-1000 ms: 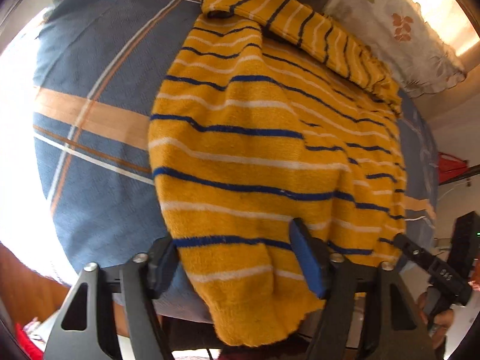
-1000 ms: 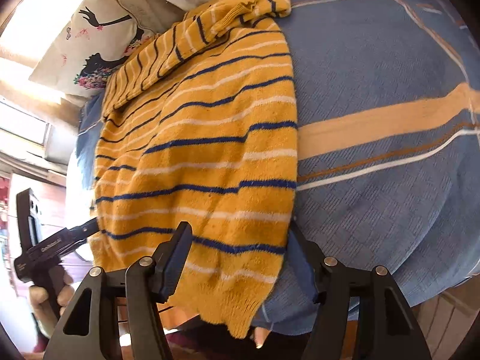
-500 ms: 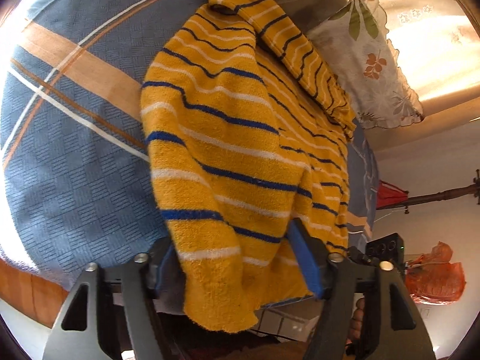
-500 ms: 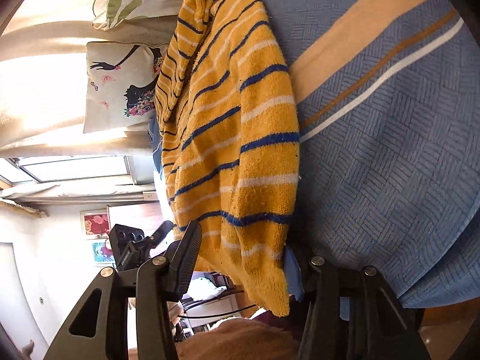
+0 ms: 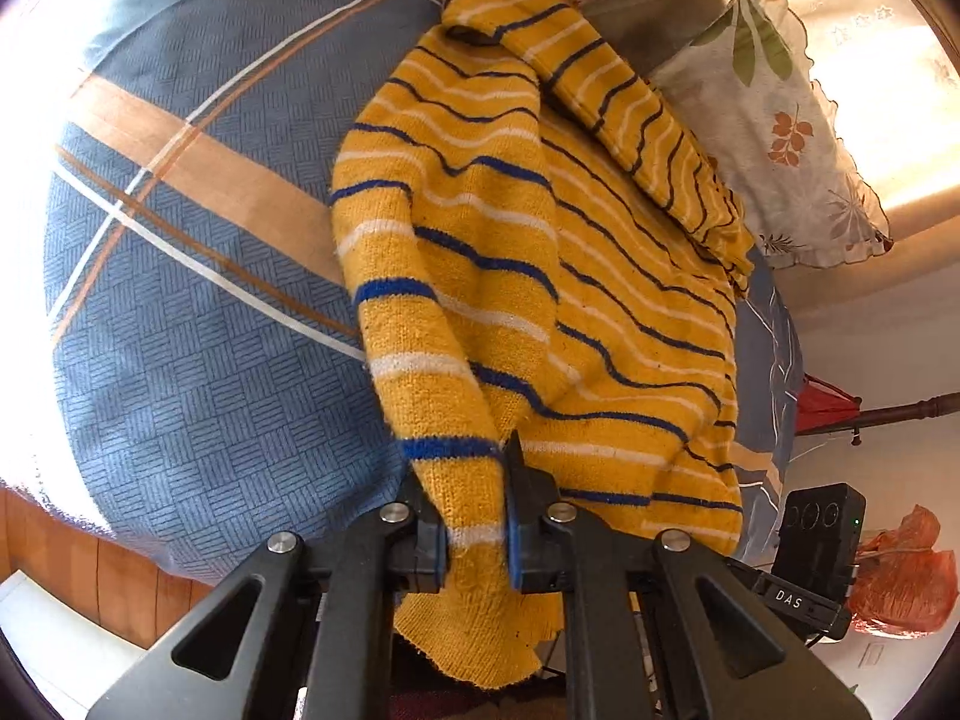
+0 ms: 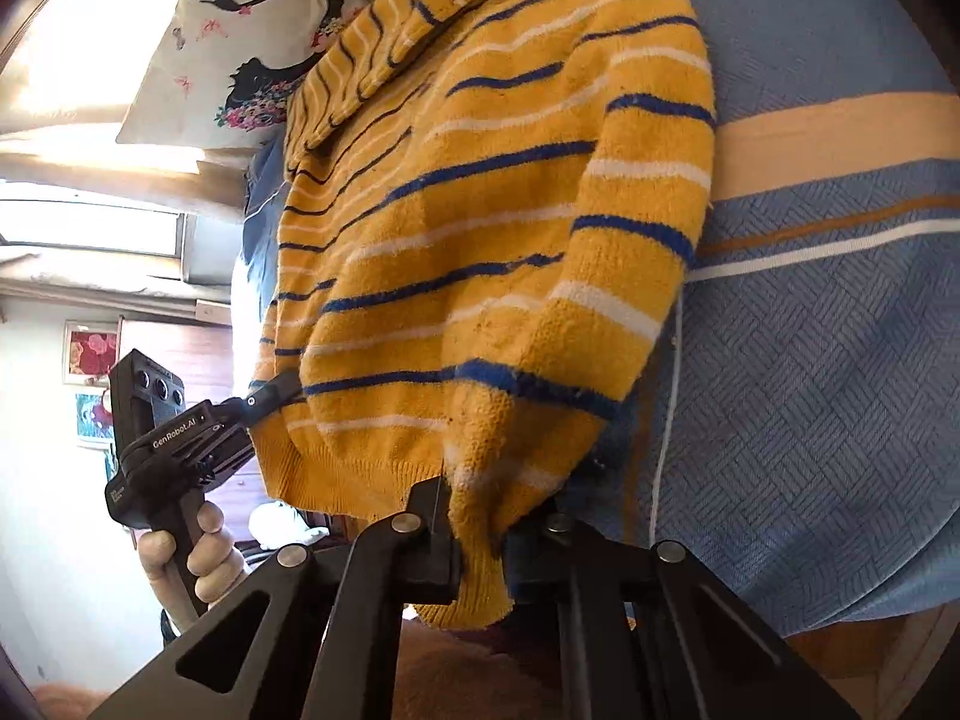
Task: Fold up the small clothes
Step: 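Lift the hem with the left tool and fold it toward the collar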
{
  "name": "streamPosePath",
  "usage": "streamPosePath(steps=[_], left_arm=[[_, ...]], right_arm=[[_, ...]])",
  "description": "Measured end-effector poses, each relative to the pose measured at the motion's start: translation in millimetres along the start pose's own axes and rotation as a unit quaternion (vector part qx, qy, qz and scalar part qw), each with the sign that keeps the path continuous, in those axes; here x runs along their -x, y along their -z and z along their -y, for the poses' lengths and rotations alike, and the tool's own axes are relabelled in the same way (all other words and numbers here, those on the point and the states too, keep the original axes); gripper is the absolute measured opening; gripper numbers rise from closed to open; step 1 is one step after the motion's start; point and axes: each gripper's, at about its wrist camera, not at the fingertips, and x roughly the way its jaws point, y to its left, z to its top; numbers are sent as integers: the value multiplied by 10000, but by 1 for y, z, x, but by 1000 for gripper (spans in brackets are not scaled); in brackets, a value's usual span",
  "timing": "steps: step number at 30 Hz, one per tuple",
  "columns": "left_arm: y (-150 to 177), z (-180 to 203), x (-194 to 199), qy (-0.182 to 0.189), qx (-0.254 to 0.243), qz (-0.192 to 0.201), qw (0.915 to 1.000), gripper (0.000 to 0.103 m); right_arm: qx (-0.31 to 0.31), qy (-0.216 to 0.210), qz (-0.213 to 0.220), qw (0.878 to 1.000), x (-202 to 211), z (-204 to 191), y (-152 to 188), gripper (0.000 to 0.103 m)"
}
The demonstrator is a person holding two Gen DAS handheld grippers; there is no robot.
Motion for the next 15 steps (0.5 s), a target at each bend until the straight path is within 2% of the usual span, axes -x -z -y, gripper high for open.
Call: streamPosePath(steps=[4,7,11,15], left_arm=[[9,16,25,-128,-457,236,9986,12],[18,23,40,-199,-569,304,9977,11],[35,16,56,-295,-517,284,9978,8],[50,4,59,-178,-239,141,9995,8]], right_arm=[[703,25,-176,9974,11,-32,3,10],[1062,11,-272,9940,20,-52,10,10],[1193,-1,-356,9922,40,-56,23,9],[1012,-172,-452,9937,50,-42,29,9]])
